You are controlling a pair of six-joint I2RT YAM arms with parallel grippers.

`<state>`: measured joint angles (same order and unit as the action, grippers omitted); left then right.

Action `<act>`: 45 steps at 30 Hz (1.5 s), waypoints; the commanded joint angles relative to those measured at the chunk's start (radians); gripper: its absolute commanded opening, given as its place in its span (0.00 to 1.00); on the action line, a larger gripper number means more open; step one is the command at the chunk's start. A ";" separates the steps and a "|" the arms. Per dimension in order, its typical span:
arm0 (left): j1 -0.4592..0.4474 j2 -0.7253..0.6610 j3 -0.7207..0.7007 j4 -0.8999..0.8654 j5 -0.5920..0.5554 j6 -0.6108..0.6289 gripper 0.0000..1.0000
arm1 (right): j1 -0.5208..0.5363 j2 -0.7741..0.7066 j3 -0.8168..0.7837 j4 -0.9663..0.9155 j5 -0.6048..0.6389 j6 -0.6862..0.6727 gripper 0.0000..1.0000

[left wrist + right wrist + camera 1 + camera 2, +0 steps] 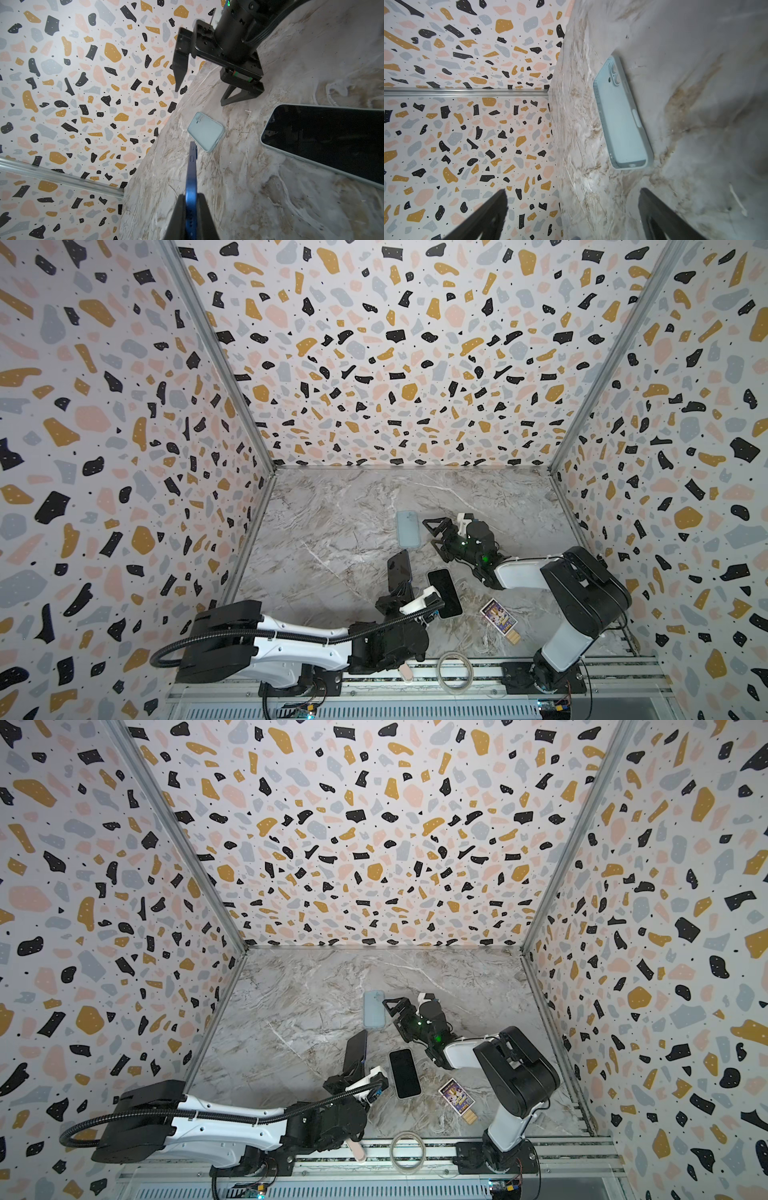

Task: Take the phone out of the phone case
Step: Place the phone case at the top-center of the table, then place the phone at the center of the table.

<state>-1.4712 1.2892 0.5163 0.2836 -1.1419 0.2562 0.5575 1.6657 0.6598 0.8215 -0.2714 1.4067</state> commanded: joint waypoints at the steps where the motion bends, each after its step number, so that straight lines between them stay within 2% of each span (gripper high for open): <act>1: -0.005 0.021 0.001 0.028 0.005 -0.042 0.00 | -0.018 -0.097 -0.020 -0.058 0.008 -0.055 0.99; 11: 0.021 0.124 -0.002 0.065 0.049 -0.055 0.00 | -0.076 -0.339 -0.091 -0.169 -0.008 -0.144 0.99; 20: 0.063 0.152 0.009 0.054 0.174 0.005 0.00 | -0.108 -0.485 -0.137 -0.240 0.003 -0.174 0.99; 27: 0.068 0.196 -0.003 0.116 0.165 0.051 0.00 | -0.125 -0.517 -0.179 -0.221 -0.016 -0.162 0.99; 36: 0.060 0.144 -0.043 0.197 0.181 0.102 0.00 | -0.139 -0.501 -0.195 -0.182 -0.040 -0.150 0.99; 45: 0.060 0.162 -0.070 0.268 0.194 0.125 0.00 | -0.140 -0.464 -0.206 -0.128 -0.060 -0.135 0.99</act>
<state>-1.4090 1.4525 0.4507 0.4652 -0.9421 0.3676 0.4206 1.1969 0.4587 0.6498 -0.3130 1.2667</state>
